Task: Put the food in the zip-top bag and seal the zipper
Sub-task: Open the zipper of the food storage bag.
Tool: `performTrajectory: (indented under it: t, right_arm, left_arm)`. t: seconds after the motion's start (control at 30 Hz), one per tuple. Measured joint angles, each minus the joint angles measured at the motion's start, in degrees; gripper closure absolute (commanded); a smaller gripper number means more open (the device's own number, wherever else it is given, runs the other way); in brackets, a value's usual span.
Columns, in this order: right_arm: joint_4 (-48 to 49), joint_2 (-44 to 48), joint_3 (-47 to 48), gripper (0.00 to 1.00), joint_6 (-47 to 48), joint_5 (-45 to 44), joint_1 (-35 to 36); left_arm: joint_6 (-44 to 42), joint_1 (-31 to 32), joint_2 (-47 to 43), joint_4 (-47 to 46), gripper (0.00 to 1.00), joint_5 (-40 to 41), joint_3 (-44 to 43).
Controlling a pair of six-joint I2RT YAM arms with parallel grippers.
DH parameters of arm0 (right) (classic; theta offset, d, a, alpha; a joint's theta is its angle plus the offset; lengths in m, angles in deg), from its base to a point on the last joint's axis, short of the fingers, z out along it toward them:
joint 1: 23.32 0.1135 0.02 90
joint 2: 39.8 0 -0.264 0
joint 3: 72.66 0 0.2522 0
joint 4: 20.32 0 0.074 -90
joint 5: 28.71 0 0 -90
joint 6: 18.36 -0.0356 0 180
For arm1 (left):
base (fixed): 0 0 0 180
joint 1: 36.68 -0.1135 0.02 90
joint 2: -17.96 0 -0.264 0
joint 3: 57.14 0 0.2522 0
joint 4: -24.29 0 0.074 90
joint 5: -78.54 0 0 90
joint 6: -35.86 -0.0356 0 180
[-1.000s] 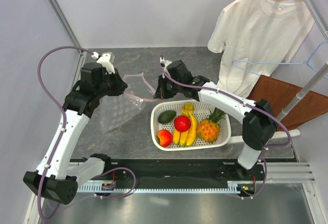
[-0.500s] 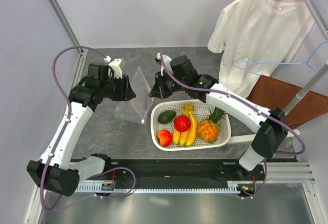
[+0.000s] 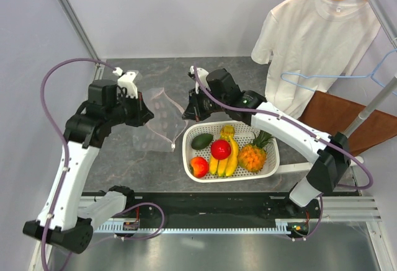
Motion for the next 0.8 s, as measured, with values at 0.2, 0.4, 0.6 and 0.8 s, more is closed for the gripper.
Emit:
performTrajectory:
  t: [0.2,0.4,0.6,0.8]
  right_arm:
    - [-5.6,0.3,2.5,1.0,3.1,-0.8,-1.4]
    - [-13.8,0.6,6.6,1.0,10.0,1.2,-1.7]
    - [-18.7,3.8,3.1,0.84,15.5,1.7,-1.7]
    - [-19.3,4.7,1.0,0.62,18.4,1.5,-1.7]
  left_arm:
    - [-0.9,0.0,-2.5,8.7,0.98,-1.4,-4.8]
    - [-1.6,0.0,-1.6,12.9,0.98,-6.2,-3.9]
    - [-1.6,0.0,2.8,10.3,0.98,-8.9,-0.5]
    - [0.2,0.0,6.9,5.1,0.98,-13.4,6.1]
